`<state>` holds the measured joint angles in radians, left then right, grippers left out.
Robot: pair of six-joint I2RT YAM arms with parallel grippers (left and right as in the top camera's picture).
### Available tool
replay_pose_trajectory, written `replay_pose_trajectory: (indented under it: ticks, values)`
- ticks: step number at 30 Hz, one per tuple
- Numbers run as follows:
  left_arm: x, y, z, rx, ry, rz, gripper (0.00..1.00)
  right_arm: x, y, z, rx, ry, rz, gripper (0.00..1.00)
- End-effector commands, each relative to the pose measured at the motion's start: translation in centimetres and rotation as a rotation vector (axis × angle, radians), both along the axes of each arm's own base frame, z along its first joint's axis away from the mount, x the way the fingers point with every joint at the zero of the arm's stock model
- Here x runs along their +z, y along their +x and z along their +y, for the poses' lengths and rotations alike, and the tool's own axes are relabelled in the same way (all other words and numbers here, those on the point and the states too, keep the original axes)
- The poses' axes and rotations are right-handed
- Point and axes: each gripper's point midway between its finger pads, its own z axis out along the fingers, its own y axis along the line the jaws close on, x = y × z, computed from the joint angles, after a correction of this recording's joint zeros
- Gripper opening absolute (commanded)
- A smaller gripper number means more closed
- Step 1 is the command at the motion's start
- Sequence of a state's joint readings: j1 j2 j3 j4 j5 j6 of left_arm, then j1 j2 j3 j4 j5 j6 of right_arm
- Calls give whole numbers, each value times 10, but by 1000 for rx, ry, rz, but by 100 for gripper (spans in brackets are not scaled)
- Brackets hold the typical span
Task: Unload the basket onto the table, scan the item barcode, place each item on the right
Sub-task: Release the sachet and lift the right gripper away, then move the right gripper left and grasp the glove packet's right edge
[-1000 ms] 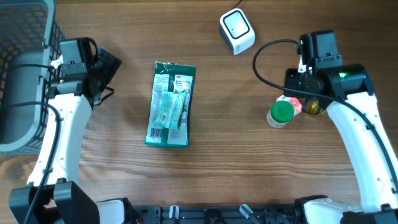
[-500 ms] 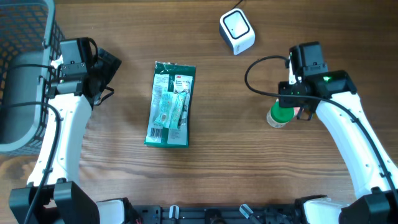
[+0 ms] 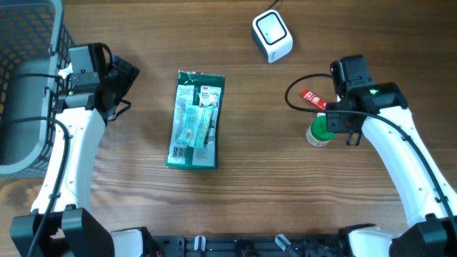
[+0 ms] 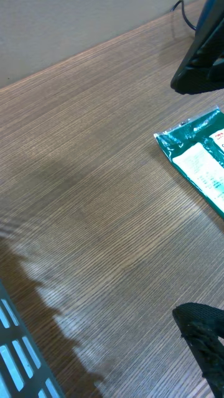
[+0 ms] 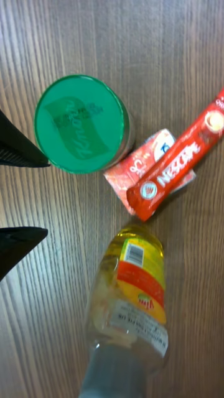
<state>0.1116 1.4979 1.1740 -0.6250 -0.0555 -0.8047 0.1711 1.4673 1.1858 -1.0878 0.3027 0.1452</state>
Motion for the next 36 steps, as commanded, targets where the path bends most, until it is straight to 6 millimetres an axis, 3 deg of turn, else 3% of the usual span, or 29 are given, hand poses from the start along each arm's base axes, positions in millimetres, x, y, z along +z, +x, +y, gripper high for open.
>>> replay_pose_trajectory:
  ticks: [1,4,7,14,16,18,20,22,23,29,36]
  values:
    - [8,1,4,-3,19,-19,100,-4,4,10,-35,70,-15,32]
    - [8,1,4,-3,19,-19,100,-7,7,53,26,313,-5,34]
    - [8,1,4,-3,19,-19,100,3,13,99,50,576,-16,34]
    - [8,1,4,-3,19,-19,100,18,21,158,-40,751,-58,42]
    - [8,1,4,-2,20,-20,100,22,22,177,-40,787,-73,49]
    - [8,1,4,-2,19,-20,100,28,23,207,-4,833,-95,89]
    - [8,1,4,-3,20,-20,100,31,22,230,47,860,-108,100]
    - [8,1,4,-3,19,-19,100,32,19,252,109,881,-115,100]
    - [8,1,4,-3,19,-19,100,28,14,270,155,890,-106,99]
    - [8,1,4,-3,19,-19,100,-13,-1,313,237,862,-24,100]
    - [8,1,4,-2,20,-19,100,-85,8,304,172,705,37,100]
